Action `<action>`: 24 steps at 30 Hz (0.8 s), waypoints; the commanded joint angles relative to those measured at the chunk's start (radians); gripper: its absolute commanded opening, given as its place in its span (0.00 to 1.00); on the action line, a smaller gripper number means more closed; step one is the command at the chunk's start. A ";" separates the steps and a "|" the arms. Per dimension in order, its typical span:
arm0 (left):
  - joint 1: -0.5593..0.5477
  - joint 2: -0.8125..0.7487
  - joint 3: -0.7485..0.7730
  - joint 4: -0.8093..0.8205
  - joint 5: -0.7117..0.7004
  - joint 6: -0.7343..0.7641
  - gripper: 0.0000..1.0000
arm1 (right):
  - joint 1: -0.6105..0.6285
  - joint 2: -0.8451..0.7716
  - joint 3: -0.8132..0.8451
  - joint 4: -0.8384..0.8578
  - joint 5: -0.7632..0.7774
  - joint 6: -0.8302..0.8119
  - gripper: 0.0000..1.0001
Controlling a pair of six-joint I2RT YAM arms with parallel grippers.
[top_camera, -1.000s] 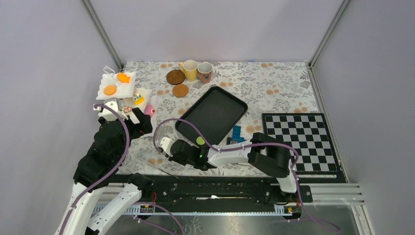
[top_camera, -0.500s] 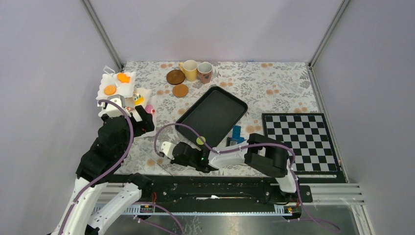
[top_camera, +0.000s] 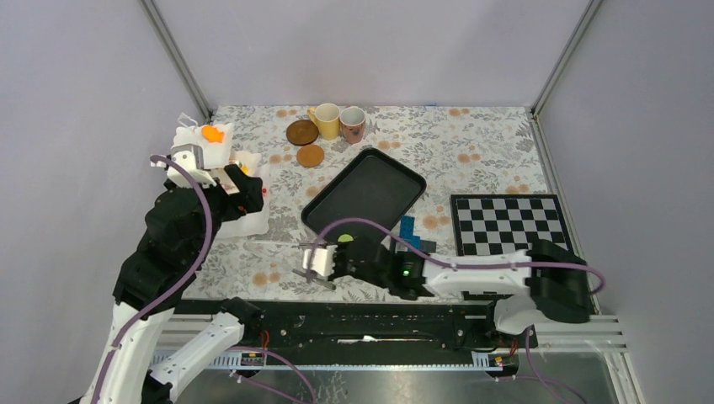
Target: Serve the afternoon tea
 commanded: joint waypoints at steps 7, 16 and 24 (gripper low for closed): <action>-0.034 0.045 -0.036 0.090 0.607 0.242 0.99 | -0.191 -0.407 -0.099 -0.196 -0.354 -0.215 0.00; -0.046 0.090 -0.120 0.259 1.107 0.226 0.99 | -0.311 -0.538 0.003 -0.530 -0.610 0.164 0.00; -0.113 0.151 -0.215 0.343 1.486 0.231 0.99 | -0.332 -0.582 -0.003 -0.659 -0.727 0.228 0.00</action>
